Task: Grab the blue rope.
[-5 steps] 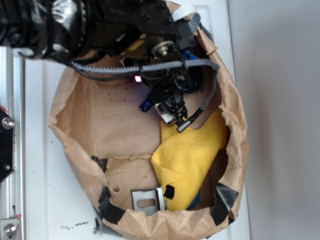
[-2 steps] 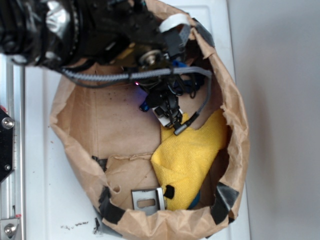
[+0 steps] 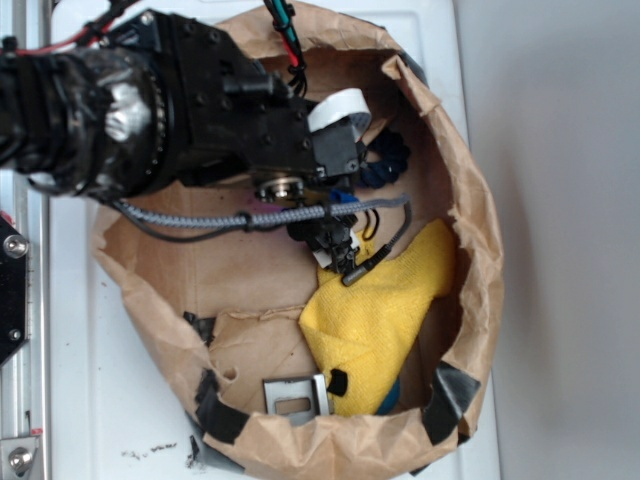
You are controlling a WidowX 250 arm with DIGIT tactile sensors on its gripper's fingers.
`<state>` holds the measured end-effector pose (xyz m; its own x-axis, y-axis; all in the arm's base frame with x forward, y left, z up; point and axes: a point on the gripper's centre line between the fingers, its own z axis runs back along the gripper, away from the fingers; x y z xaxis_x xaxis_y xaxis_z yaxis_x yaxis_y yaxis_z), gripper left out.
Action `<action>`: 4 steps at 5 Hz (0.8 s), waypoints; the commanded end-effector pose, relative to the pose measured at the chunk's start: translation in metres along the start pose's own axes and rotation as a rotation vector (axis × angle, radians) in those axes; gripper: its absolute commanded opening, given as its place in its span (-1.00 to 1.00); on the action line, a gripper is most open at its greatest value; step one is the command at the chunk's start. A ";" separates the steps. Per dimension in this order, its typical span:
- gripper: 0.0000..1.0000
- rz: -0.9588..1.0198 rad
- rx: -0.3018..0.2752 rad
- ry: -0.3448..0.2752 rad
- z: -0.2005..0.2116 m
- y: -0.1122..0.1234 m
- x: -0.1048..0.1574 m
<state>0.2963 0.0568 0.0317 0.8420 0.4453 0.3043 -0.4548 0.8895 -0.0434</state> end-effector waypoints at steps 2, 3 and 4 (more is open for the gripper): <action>-1.00 -0.009 0.029 -0.125 0.011 -0.002 0.003; -1.00 -0.001 0.024 -0.126 0.015 0.000 0.007; -1.00 0.020 0.004 -0.131 0.031 0.006 0.015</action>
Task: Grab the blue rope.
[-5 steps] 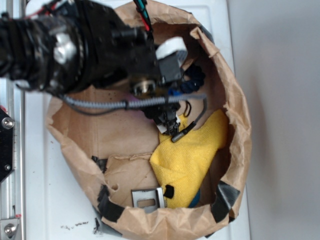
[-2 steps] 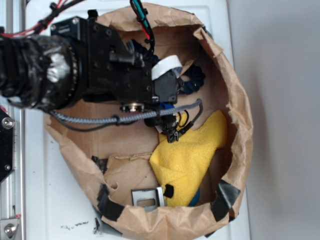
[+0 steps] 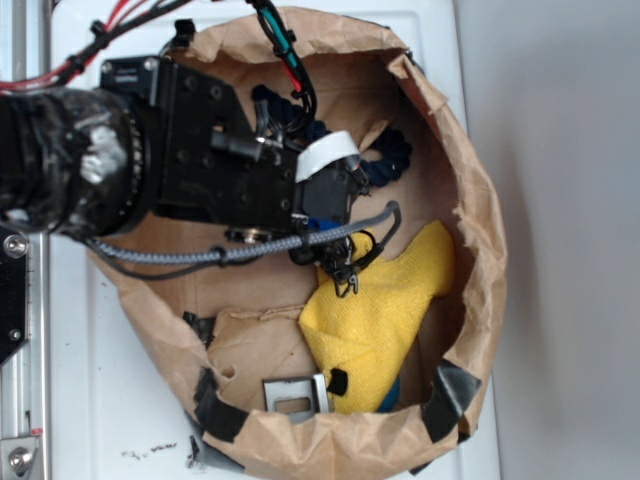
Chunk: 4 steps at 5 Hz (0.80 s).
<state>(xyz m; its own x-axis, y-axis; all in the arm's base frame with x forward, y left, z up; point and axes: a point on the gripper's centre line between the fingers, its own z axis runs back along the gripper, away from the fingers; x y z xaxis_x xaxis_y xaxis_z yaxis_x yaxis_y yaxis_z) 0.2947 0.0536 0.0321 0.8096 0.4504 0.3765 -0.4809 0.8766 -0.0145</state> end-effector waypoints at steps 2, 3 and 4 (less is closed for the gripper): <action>-1.00 0.095 -0.120 0.002 0.101 0.034 0.039; -1.00 0.106 -0.112 0.040 0.134 0.032 0.043; -1.00 0.145 -0.031 0.013 0.165 0.019 0.037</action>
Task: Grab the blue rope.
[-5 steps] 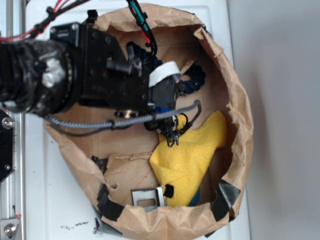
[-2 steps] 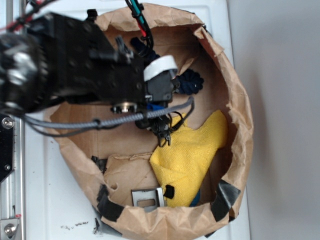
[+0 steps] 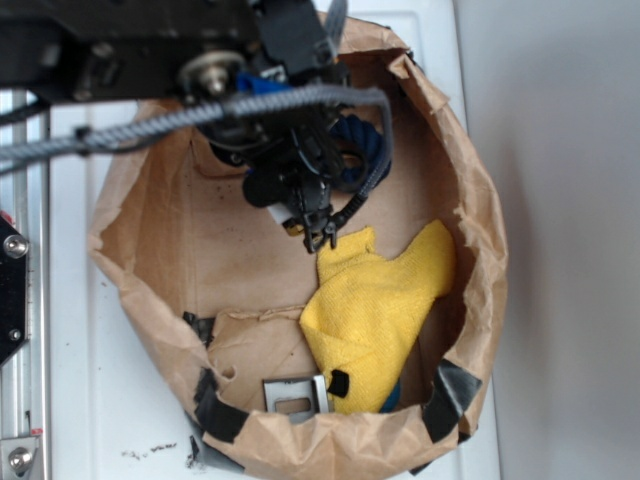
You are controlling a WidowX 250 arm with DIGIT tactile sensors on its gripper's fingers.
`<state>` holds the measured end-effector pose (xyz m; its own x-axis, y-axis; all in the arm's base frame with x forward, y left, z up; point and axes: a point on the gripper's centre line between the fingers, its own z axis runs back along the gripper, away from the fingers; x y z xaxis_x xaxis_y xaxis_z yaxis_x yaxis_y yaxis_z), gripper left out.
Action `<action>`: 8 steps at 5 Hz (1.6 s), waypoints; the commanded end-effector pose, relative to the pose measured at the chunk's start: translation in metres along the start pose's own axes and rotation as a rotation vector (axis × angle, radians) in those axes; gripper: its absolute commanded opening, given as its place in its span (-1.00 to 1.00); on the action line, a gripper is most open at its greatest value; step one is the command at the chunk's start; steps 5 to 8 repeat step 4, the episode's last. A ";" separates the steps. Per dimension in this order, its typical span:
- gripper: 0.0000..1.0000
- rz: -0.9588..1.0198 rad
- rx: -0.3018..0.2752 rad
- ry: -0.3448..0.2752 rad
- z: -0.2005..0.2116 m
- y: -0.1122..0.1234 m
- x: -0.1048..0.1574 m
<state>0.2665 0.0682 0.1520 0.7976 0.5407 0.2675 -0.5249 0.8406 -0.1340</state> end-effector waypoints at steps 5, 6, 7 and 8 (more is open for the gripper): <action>-1.00 -0.130 0.162 -0.157 0.058 -0.082 -0.031; -1.00 -0.130 0.162 -0.157 0.058 -0.082 -0.031; -1.00 -0.130 0.162 -0.157 0.058 -0.082 -0.031; -1.00 -0.130 0.162 -0.157 0.058 -0.082 -0.031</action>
